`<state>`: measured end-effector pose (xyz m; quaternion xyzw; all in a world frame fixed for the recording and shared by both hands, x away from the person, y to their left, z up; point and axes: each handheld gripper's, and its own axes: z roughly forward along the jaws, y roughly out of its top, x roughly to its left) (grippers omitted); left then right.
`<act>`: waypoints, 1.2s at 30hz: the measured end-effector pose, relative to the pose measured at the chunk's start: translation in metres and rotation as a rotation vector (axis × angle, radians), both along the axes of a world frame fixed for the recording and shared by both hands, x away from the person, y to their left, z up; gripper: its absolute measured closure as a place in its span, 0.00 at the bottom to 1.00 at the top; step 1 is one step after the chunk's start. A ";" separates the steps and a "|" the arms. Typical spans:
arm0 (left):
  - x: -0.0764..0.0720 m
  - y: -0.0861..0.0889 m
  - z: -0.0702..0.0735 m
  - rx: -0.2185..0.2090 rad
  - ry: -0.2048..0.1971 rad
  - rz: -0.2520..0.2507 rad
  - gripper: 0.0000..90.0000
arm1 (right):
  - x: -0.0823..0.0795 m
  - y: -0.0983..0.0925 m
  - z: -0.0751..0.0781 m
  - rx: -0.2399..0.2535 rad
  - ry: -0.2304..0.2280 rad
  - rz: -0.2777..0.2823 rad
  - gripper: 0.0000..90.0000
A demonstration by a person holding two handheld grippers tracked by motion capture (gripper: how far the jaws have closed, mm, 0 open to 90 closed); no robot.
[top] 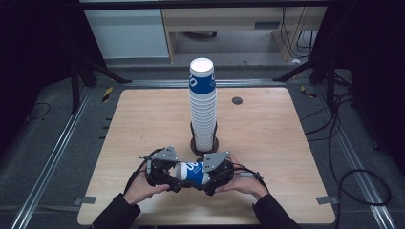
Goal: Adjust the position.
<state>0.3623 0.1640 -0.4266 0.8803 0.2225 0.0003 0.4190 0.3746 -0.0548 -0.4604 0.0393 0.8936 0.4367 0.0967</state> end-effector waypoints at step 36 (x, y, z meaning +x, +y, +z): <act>0.000 0.029 0.015 -0.280 -0.081 -0.050 0.27 | 0.010 -0.032 0.019 0.269 0.205 0.024 0.08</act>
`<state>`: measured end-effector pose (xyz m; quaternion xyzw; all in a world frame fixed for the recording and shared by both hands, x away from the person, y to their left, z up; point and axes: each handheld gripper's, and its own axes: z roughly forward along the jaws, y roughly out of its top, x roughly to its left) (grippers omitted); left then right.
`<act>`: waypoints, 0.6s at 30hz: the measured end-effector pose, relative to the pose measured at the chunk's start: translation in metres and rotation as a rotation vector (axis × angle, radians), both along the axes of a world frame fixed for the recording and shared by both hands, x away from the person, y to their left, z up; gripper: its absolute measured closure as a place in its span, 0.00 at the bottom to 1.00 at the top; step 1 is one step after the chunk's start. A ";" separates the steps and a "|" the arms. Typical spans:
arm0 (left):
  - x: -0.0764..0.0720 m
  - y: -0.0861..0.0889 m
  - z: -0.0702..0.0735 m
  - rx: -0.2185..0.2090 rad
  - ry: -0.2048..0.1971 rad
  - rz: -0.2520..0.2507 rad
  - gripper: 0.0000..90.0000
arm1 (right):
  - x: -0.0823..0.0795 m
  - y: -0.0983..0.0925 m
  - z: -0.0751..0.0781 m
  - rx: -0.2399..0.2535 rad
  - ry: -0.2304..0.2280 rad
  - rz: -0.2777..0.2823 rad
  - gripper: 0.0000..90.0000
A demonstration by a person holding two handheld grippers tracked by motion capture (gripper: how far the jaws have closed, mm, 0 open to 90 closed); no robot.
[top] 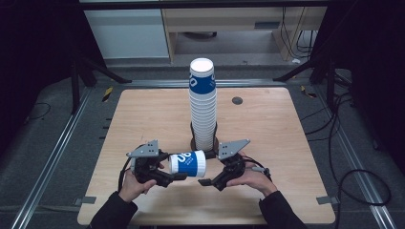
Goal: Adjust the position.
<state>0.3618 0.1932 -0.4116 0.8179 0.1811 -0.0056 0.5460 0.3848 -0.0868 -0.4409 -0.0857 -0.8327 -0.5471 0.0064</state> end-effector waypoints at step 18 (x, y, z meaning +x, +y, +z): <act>-0.003 -0.011 -0.007 0.060 0.008 -0.092 0.28 | -0.005 0.006 -0.004 0.001 0.038 0.084 0.16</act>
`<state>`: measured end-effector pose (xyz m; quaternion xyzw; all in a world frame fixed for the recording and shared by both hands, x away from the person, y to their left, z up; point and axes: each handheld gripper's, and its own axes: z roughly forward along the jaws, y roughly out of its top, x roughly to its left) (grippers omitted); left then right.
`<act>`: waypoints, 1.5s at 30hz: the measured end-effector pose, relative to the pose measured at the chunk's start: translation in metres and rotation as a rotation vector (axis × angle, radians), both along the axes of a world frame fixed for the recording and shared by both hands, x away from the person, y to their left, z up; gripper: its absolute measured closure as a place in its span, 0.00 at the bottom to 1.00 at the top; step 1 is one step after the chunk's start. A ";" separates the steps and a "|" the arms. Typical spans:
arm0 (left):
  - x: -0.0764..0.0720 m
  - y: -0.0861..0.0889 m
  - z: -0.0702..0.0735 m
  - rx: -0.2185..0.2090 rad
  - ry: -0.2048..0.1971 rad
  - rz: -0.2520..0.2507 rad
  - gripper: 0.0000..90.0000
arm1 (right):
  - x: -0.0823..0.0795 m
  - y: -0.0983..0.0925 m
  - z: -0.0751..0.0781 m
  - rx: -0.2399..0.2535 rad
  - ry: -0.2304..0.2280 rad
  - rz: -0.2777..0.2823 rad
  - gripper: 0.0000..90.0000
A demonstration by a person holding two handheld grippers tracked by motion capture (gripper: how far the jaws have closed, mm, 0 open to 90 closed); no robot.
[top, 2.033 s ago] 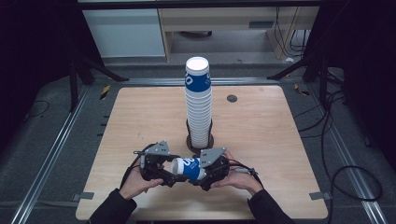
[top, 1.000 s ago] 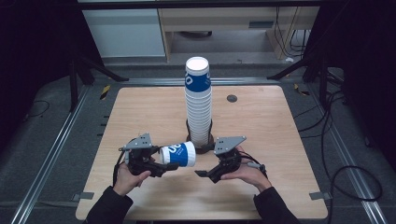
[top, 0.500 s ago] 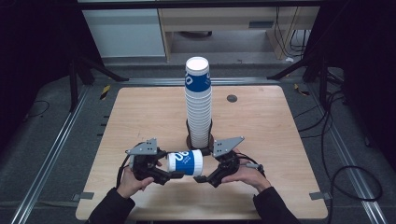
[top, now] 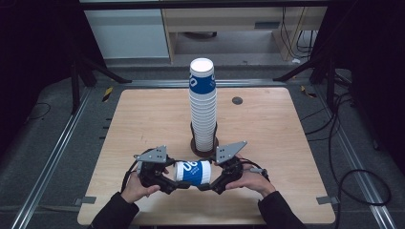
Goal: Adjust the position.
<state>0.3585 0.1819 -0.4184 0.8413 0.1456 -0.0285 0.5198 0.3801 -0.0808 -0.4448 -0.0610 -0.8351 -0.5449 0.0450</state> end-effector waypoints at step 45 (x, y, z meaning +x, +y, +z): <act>-0.003 -0.025 -0.030 0.415 -0.031 -0.105 0.29 | -0.010 0.024 -0.016 -0.346 -0.116 0.064 0.16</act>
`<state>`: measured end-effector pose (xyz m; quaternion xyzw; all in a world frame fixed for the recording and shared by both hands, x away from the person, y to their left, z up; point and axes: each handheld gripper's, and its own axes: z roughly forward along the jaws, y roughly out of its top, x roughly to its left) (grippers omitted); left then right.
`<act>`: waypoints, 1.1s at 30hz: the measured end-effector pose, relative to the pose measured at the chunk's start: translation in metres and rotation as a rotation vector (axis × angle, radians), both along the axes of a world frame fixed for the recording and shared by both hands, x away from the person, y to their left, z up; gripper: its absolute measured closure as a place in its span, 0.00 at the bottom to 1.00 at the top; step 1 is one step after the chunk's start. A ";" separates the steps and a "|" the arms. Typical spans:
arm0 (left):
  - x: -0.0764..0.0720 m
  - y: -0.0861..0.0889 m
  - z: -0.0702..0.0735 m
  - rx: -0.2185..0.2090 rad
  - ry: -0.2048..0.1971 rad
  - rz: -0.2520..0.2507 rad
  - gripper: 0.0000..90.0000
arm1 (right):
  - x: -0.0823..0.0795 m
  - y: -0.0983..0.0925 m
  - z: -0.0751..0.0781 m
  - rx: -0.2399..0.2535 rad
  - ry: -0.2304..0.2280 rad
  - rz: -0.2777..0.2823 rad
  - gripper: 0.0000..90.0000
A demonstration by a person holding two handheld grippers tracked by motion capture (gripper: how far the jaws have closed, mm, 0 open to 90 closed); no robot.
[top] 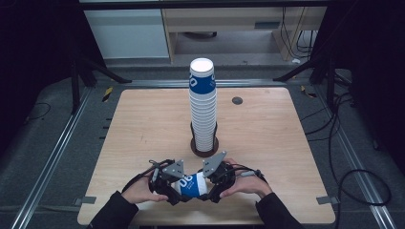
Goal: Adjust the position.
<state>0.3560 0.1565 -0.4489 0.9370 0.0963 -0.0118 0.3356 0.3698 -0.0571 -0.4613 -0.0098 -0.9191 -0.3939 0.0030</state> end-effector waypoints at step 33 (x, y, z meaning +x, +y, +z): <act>0.003 0.029 0.025 -0.365 -0.057 0.111 0.29 | 0.015 -0.032 0.032 0.433 0.134 -0.171 0.10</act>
